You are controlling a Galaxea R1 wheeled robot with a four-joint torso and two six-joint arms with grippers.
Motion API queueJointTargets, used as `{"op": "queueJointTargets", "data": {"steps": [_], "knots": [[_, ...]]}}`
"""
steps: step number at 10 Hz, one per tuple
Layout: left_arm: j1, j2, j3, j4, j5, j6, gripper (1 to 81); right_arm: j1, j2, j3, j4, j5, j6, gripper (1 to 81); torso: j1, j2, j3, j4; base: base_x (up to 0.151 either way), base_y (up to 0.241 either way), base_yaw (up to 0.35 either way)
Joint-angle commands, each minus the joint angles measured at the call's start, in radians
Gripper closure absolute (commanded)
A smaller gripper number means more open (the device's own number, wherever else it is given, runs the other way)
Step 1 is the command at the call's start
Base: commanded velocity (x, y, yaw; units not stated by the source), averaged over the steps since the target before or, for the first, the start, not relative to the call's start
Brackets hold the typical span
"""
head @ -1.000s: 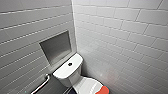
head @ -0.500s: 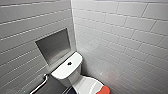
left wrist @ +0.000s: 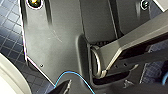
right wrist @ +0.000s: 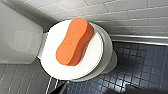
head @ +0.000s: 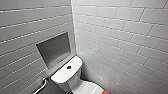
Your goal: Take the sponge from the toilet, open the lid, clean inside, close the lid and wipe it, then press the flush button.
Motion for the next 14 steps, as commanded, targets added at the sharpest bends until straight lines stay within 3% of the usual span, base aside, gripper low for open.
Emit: {"op": "queueJointTargets", "data": {"steps": [1, 3, 7, 8, 12, 13, 14], "knots": [[-0.004, 0.0, 0.005, -0.007, 0.068, 0.002, 1.0, 0.049, -0.011, -0.018, 0.004, -0.032, 0.006, 1.0, 0.061, -0.095, -0.093, 0.0, 0.0, 0.0, 0.0], [-0.004, -0.001, 0.005, -0.007, 0.068, 0.002, 1.0, 0.054, -0.006, -0.03, 0.007, -0.032, 0.006, 1.0, 0.095, -0.153, -0.125, 0.0, 0.0, 0.0, 0.0], [-0.002, 0.0, 0.004, -0.007, 0.068, 0.002, 1.0, 0.072, -0.015, -0.027, 0.02, -0.033, 0.006, 1.0, 0.187, -0.297, -0.259, 0.0, 0.0, 0.0, 0.0], [-0.001, 0.0, 0.004, -0.007, 0.068, 0.001, 1.0, 0.078, -0.018, -0.03, 0.023, -0.033, 0.006, 1.0, 0.21, -0.333, -0.2, 0.0, 0.0, 0.0, 0.0], [0.004, -0.001, 0.004, -0.007, 0.066, 0.002, 1.0, 0.117, 0.002, -0.03, 0.018, -0.047, 0.006, 1.0, 0.29, -0.458, -0.242, 0.0, 0.0, 0.0, 0.0], [0.004, 0.0, 0.004, -0.007, 0.066, 0.002, 1.0, 0.121, 0.005, -0.03, 0.018, -0.049, 0.006, 1.0, 0.313, -0.496, -0.311, 0.0, 0.0, 0.0, 0.0], [0.004, 0.002, 0.004, -0.007, 0.066, 0.002, 1.0, 0.124, 0.003, -0.03, 0.02, -0.049, 0.006, 1.0, 0.333, -0.529, -0.339, 0.0, 0.0, 0.0, 0.0]]}}
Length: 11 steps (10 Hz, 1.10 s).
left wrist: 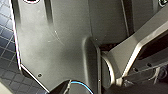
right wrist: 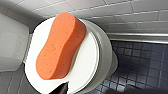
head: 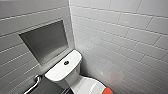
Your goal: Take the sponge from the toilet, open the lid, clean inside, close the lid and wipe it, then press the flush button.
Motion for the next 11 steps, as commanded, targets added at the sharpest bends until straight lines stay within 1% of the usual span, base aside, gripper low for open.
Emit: {"op": "queueJointTargets", "data": {"steps": [1, 2, 3, 4, 5, 7, 9, 11], "knots": [[0.011, 0.003, 0.004, -0.007, 0.074, 0.002, 1.0, 0.073, -0.046, 0.015, -0.001, -0.041, 0.002, 1.0, 0.064, -0.099, -0.093, 0.0, 0.0, 0.0, 0.0], [0.011, 0.003, 0.004, -0.007, 0.074, 0.002, 1.0, 0.091, -0.049, 0.016, 0.001, -0.042, 0.002, 1.0, 0.082, -0.129, -0.12, 0.0, 0.0, 0.0, 0.0], [0.013, 0.002, 0.004, -0.007, 0.076, 0.002, 1.0, 0.114, -0.05, 0.018, 0.001, -0.044, 0.002, 1.0, 0.104, -0.164, -0.128, 0.0, 0.0, 0.0, 0.0], [0.011, 0.0, 0.004, -0.007, 0.074, 0.001, 1.0, 0.145, -0.054, 0.028, 0.013, -0.071, 0.002, 1.0, 0.128, -0.2, -0.09, 0.0, 0.0, 0.0, 0.0], [0.011, 0.002, 0.004, -0.007, 0.073, 0.001, 1.0, 0.171, -0.055, 0.033, 0.017, -0.099, 0.002, 1.0, 0.148, -0.23, -0.102, 0.0, 0.0, 0.0, 0.0], [0.011, 0.003, 0.004, -0.007, 0.073, 0.001, 1.0, 0.21, -0.052, 0.056, 0.017, -0.11, 0.002, 1.0, 0.188, -0.295, -0.115, 0.0, 0.0, 0.0, 0.0], [0.011, 0.002, 0.004, -0.007, 0.073, 0.001, 1.0, 0.234, -0.028, 0.055, 0.027, -0.113, 0.002, 1.0, 0.235, -0.37, -0.116, 0.0, 0.0, 0.0, 0.0], [0.011, 0.003, 0.004, -0.007, 0.074, 0.001, 1.0, 0.277, 0.006, 0.059, 0.048, -0.171, 0.002, 1.0, 0.283, -0.447, -0.117, 0.0, 0.0, 0.0, 0.0]]}}
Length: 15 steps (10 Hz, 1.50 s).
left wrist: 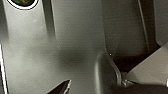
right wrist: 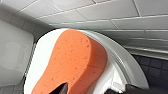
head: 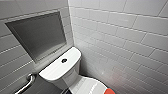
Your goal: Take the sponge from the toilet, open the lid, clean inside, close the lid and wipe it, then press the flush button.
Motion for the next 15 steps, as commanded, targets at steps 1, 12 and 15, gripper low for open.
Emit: {"op": "queueJointTargets", "data": {"steps": [1, 12, 15], "knots": [[0.009, 0.0, 0.004, -0.008, 0.073, 0.001, 1.0, 0.127, 0.0, 0.023, 0.026, -0.068, 0.002, 1.0, -0.001, 0.002, 0.0, 0.0, 0.0, 0.0, 0.0], [0.009, 0.003, 0.003, -0.008, 0.065, -0.001, 1.0, 0.13, 0.171, -0.075, 0.177, -0.11, 0.002, 1.0, 0.041, -0.068, 0.0, 0.0, 0.0, 0.0, 0.0], [0.009, 0.005, 0.004, -0.008, 0.065, -0.001, 1.0, 0.101, 0.177, -0.078, 0.178, -0.108, 0.002, 1.0, 0.041, -0.068, 0.0, 0.0, 0.0, 0.0, 0.0]]}}
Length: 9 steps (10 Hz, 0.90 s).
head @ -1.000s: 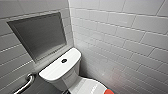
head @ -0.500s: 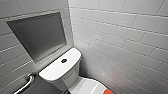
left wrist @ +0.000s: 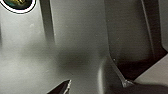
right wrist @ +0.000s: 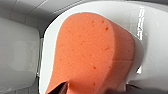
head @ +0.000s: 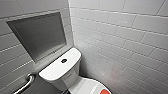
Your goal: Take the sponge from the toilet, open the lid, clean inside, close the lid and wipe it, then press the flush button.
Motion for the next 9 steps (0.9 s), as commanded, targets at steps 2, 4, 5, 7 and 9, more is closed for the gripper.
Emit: {"op": "queueJointTargets", "data": {"steps": [2, 4, 5, 7, 9], "knots": [[-0.002, 0.002, 0.003, -0.008, 0.067, 0.0, 1.0, 0.071, -0.007, 0.004, 0.004, -0.043, 0.002, 1.0, 0.0, 0.0, 0.0, 0.0, 0.0, 0.0, 0.0], [-0.002, -0.001, 0.004, -0.008, 0.068, -0.01, 1.0, 0.08, 0.014, -0.024, -0.001, -0.043, 0.002, 1.0, 0.0, 0.0, 0.0, 0.0, 0.0, 0.0, 0.0], [-0.002, -0.003, 0.004, -0.008, 0.068, -0.011, 1.0, 0.086, 0.022, -0.035, -0.005, -0.042, 0.0, 1.0, 0.0, 0.0, 0.0, 0.0, 0.0, 0.0, 0.0], [-0.002, -0.001, 0.003, -0.008, 0.067, -0.011, 1.0, 0.094, 0.051, -0.064, -0.007, -0.043, 0.0, 1.0, 0.0, 0.0, 0.0, 0.0, 0.0, 0.0, 0.0], [-0.002, -0.005, 0.003, -0.009, 0.07, -0.011, 1.0, 0.094, 0.105, -0.124, -0.016, -0.043, 0.0, 1.0, 0.0, 0.0, 0.0, 0.0, 0.0, 0.0, 0.0]]}}
